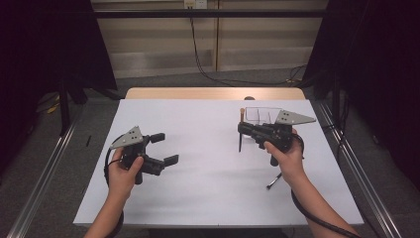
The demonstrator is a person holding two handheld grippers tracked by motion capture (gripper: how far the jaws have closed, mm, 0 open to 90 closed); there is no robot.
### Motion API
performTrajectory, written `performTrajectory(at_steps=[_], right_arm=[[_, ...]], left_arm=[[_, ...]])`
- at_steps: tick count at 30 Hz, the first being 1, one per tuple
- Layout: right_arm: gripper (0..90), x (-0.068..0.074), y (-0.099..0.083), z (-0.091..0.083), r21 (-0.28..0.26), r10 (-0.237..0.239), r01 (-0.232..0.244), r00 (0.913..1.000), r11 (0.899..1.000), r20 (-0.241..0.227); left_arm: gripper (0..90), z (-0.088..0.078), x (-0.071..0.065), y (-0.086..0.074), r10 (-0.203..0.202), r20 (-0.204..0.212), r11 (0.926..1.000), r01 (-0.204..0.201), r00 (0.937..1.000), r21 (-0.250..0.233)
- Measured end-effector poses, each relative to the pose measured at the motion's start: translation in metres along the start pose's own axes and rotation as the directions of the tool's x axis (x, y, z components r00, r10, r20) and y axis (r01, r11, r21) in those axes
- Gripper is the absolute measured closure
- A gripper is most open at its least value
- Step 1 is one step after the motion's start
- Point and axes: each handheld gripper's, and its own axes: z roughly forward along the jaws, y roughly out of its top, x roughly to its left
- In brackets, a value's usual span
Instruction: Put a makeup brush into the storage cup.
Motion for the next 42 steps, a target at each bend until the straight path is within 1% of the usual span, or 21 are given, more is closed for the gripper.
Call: performTrajectory(at_steps=[4, 8, 10, 12, 14, 22, 24, 28, 30, 31, 32, 33, 34, 35, 36, 37, 39, 42], right_arm=[[83.4, -0.003, -0.001, -0.002, 0.001, 0.000, 0.000, 1.0000, 1.000, 0.009], [83.4, -0.005, -0.001, -0.004, 0.004, 0.000, 0.000, 0.9999, 1.000, 0.013], [83.4, -0.005, -0.002, -0.005, 0.003, -0.003, 0.003, 0.9999, 1.000, 0.015], [83.4, -0.005, -0.002, -0.005, 0.005, -0.002, 0.002, 0.9998, 1.000, 0.019], [83.3, -0.006, -0.002, -0.006, 0.006, -0.005, 0.005, 0.9998, 1.000, 0.018], [83.4, -0.009, -0.002, -0.008, 0.006, -0.005, 0.005, 0.9997, 1.000, 0.025], [83.4, -0.009, -0.002, -0.009, 0.003, -0.005, 0.005, 0.9997, 1.000, 0.026], [83.4, -0.010, -0.001, -0.010, 0.003, -0.006, 0.006, 0.9995, 1.000, 0.030], [83.4, -0.011, -0.001, -0.010, 0.002, -0.007, 0.007, 0.9995, 1.000, 0.029], [83.4, -0.011, -0.001, -0.010, 0.001, -0.007, 0.007, 0.9995, 1.000, 0.032], [83.4, -0.011, -0.001, -0.010, 0.001, -0.007, 0.007, 0.9995, 1.000, 0.031], [83.4, -0.012, 0.000, -0.011, 0.001, -0.010, 0.010, 0.9994, 1.000, 0.033], [83.4, -0.012, 0.000, -0.011, 0.000, -0.010, 0.010, 0.9993, 1.000, 0.035], [83.4, -0.013, 0.000, -0.011, 0.001, -0.010, 0.010, 0.9993, 1.000, 0.037], [83.4, -0.013, 0.001, -0.011, 0.000, -0.010, 0.010, 0.9992, 1.000, 0.039], [83.4, -0.014, 0.001, -0.012, -0.002, -0.009, 0.009, 0.9991, 1.000, 0.041], [83.3, -0.015, 0.001, -0.012, -0.004, -0.006, 0.007, 0.9990, 1.000, 0.044], [83.4, -0.017, 0.001, -0.012, -0.004, -0.008, 0.008, 0.9988, 1.000, 0.048]], left_arm=[[0.0, -0.006, 0.001, -0.002, -0.001, -0.003, 1.0000, 0.001, 1.0000, -0.002], [0.0, -0.012, 0.003, -0.004, 0.006, -0.023, 1.0000, -0.006, 0.9997, -0.001], [0.0, -0.015, 0.005, -0.005, 0.001, -0.024, 1.0000, -0.001, 0.9997, 0.000], [0.0, -0.018, 0.006, -0.007, -0.004, -0.034, 1.0000, 0.004, 0.9994, -0.002], [0.0, -0.021, 0.008, -0.009, -0.007, -0.034, 1.0000, 0.007, 0.9994, 0.005], [0.0, -0.029, 0.012, -0.015, 0.004, -0.053, 0.9997, -0.003, 0.9986, 0.023], [0.0, -0.031, 0.012, -0.017, 0.005, -0.067, 0.9996, -0.003, 0.9977, 0.029], [0.0, -0.034, 0.015, -0.020, 0.004, -0.074, 0.9995, -0.001, 0.9973, 0.030], [0.0, -0.036, 0.015, -0.020, 0.006, -0.086, 0.9995, -0.003, 0.9963, 0.030], [0.0, -0.037, 0.015, -0.021, 0.006, -0.082, 0.9994, -0.003, 0.9966, 0.034], [0.0, -0.038, 0.015, -0.022, 0.006, -0.093, 0.9991, -0.002, 0.9956, 0.043], [0.0, -0.039, 0.015, -0.022, 0.008, -0.093, 0.9992, -0.004, 0.9957, 0.040], [0.0, -0.040, 0.015, -0.023, 0.001, -0.095, 0.9993, 0.002, 0.9955, 0.037], [0.0, -0.042, 0.015, -0.023, 0.006, -0.100, 0.9991, -0.002, 0.9949, 0.043], [0.0, -0.043, 0.015, -0.024, 0.007, -0.105, 0.9992, -0.003, 0.9945, 0.040], [0.0, -0.045, 0.015, -0.024, 0.002, -0.106, 0.9994, 0.002, 0.9944, 0.036], [0.0, -0.048, 0.016, -0.025, 0.006, -0.112, 0.9990, -0.001, 0.9937, 0.046], [0.0, -0.051, 0.016, -0.027, 0.004, -0.116, 0.9990, 0.001, 0.9933, 0.044]])
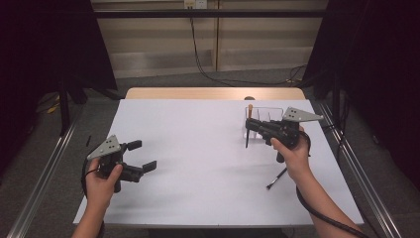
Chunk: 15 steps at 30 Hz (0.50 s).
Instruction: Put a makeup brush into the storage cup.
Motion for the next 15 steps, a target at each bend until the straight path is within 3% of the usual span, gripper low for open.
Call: performTrajectory(at_steps=[15], right_arm=[[83.3, -0.008, 0.005, 0.001, 0.001, -0.012, 0.012, 0.9997, 1.000, 0.021]], left_arm=[[0.1, -0.013, 0.001, -0.009, -0.004, -0.018, 0.9998, 0.003, 0.9998, -0.019]])
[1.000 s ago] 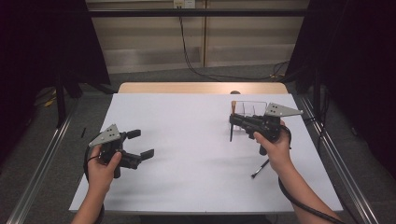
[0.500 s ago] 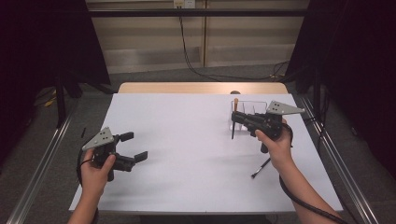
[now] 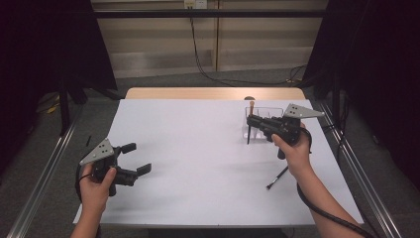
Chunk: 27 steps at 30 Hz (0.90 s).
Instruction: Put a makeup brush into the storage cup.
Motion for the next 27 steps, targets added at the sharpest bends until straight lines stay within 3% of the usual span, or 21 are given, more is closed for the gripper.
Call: performTrajectory(at_steps=[8, 16, 27], right_arm=[[83.3, -0.005, 0.002, 0.003, -0.002, -0.004, 0.004, 1.0000, 1.000, 0.008], [83.3, -0.014, 0.007, -0.003, -0.019, -0.004, 0.005, 0.9990, 1.000, 0.045], [83.3, -0.024, 0.014, -0.007, -0.035, -0.010, 0.014, 0.9959, 0.999, 0.090]], left_arm=[[0.2, -0.003, -0.001, -0.004, 0.007, 0.003, 1.0000, -0.007, 1.0000, -0.001], [0.2, -0.008, -0.001, -0.006, -0.001, -0.007, 0.9997, 0.001, 1.0000, -0.025], [0.1, -0.009, -0.002, -0.008, 0.009, -0.013, 0.9997, -0.010, 0.9999, -0.023]])
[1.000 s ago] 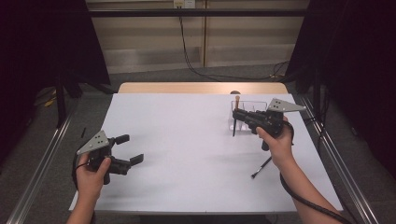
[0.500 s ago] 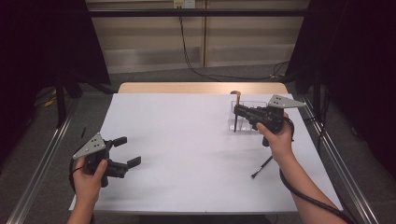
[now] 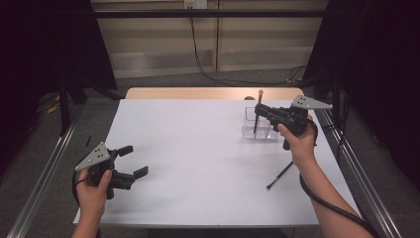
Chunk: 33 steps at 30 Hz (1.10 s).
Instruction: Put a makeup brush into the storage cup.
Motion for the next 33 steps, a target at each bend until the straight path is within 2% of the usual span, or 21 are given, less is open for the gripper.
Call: performTrajectory(at_steps=[3, 9, 22, 33], right_arm=[[83.3, -0.002, 0.002, 0.001, -0.003, -0.005, 0.005, 1.0000, 1.000, 0.008], [83.3, -0.007, 0.006, 0.004, 0.004, -0.019, 0.019, 0.9993, 1.000, 0.032], [83.3, -0.015, 0.017, 0.009, -0.011, -0.016, 0.017, 0.9979, 1.000, 0.063], [83.2, -0.020, 0.023, 0.018, 0.006, -0.049, 0.049, 0.9947, 0.999, 0.090]], left_arm=[[0.0, -0.001, 0.000, 0.000, 0.015, -0.002, 0.9999, -0.015, 0.9999, 0.001], [0.0, -0.001, -0.001, 0.000, 0.013, -0.002, 0.9999, -0.013, 0.9999, -0.002], [0.0, 0.000, -0.001, 0.000, 0.028, 0.008, 0.9996, -0.028, 0.9996, 0.006], [0.0, 0.001, -0.001, -0.001, 0.034, 0.013, 0.9994, -0.034, 0.9994, 0.010]])
